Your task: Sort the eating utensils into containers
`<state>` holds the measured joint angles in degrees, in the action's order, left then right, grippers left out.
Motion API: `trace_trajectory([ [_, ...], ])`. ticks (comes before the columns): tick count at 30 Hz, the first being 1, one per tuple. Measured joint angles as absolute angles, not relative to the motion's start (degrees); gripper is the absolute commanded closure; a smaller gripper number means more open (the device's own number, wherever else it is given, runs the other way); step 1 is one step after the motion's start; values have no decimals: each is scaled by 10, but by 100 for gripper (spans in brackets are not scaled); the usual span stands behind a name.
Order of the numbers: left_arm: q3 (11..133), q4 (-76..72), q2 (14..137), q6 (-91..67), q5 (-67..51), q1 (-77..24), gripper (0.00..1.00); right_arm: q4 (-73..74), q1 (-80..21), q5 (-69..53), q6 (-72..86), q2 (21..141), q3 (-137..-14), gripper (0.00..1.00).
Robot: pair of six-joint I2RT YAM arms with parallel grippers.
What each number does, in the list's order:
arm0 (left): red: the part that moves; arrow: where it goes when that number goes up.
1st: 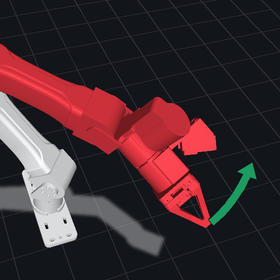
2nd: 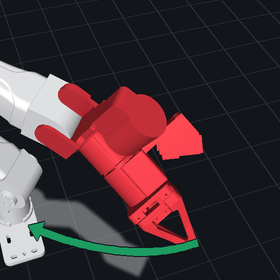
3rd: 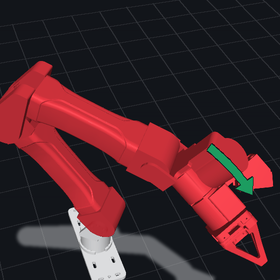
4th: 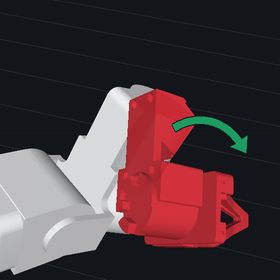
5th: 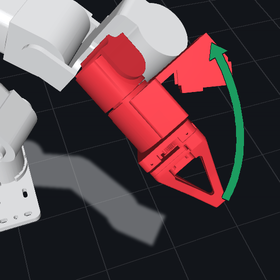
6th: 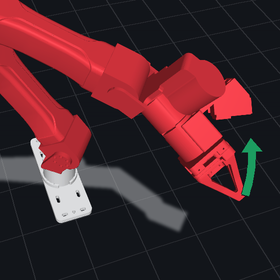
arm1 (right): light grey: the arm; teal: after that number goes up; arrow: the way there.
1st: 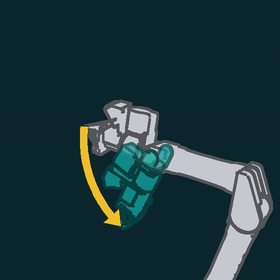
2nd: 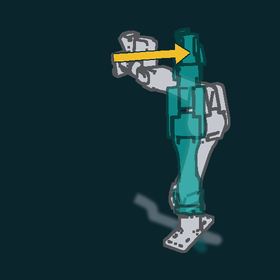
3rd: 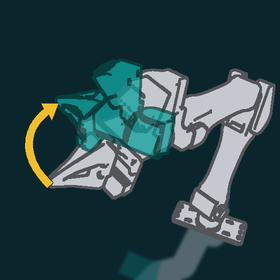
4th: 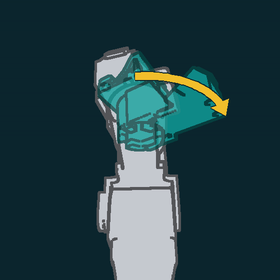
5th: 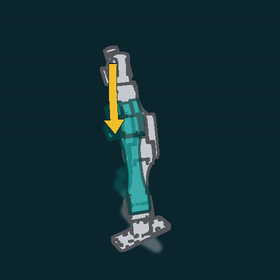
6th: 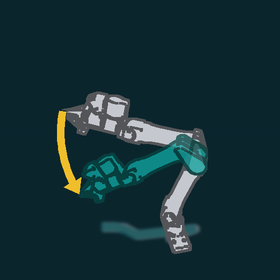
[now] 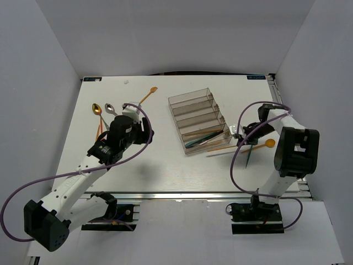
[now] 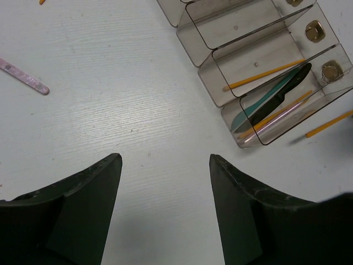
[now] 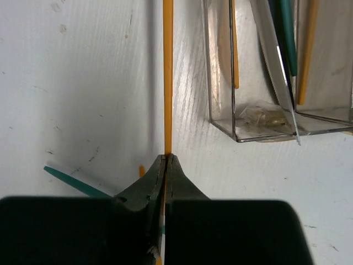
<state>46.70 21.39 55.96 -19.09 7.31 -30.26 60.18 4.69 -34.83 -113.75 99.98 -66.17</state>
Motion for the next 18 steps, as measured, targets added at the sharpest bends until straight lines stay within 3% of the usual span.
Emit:
trace_trajectory([
  [11, 468, 214, 560, -201, 84, -286, 17, 676, -30, -419, -1138, 900, -679, 100],
  [18, 486, 225, 573, -216, 81, -262, 16, 547, -136, -406, -1053, 916, -753, 100],
])
